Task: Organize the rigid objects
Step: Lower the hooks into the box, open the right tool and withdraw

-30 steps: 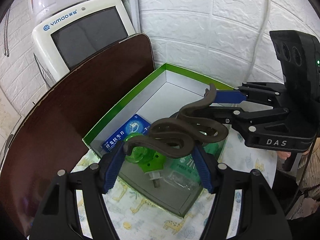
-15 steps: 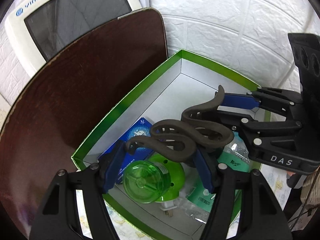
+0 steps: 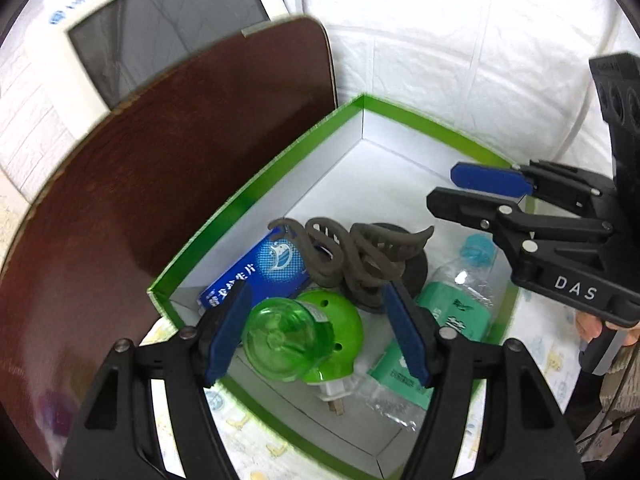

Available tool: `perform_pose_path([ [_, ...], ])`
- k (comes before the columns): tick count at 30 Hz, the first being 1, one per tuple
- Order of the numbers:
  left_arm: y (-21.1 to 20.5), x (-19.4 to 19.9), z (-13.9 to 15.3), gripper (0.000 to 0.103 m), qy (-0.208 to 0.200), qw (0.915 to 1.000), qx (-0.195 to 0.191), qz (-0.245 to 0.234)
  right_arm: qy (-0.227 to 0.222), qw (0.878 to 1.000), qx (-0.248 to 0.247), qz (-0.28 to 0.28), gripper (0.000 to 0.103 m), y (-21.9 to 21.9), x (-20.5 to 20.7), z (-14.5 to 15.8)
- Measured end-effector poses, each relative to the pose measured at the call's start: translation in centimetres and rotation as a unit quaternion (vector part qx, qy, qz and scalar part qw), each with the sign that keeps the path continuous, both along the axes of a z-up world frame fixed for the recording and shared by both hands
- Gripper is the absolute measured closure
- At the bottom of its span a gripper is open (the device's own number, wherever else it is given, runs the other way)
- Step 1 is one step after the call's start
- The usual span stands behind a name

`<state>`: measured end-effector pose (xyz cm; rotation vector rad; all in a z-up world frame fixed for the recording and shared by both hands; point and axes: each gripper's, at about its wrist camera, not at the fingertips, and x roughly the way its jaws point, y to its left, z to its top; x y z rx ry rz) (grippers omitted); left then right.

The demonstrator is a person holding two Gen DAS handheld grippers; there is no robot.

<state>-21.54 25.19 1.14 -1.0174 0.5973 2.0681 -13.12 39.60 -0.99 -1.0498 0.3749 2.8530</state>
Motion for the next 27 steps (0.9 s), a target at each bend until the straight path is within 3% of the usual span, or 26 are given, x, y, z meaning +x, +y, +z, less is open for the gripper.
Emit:
perform_pose_path([
  [6, -3.9, 1.8, 3.7, 0.031, 0.037, 0.9976, 0.05, 0.03, 0.018, 1.0, 0.007, 0.013, 0.064, -1.7, 1.6, 2.1],
  [14, -12.5, 3.7, 7.0, 0.026, 0.084, 0.9855, 0.094, 0.114, 0.044, 0.997, -0.009, 0.058, 0.064, -6.3, 2.7, 5.3],
  [19, -18.9, 4.4, 5.8, 0.025, 0.11, 0.9735, 0.064, 0.19, 0.055, 0.992, 0.003, 0.116, 0.059, -11.5, 3.1, 6.9],
  [27, -31.9, 5.2, 1.7, 0.026, 0.073, 0.9405, 0.058, 0.327, 0.02, 0.979, 0.019, 0.204, 0.056, -20.1, 2.1, 5.5],
])
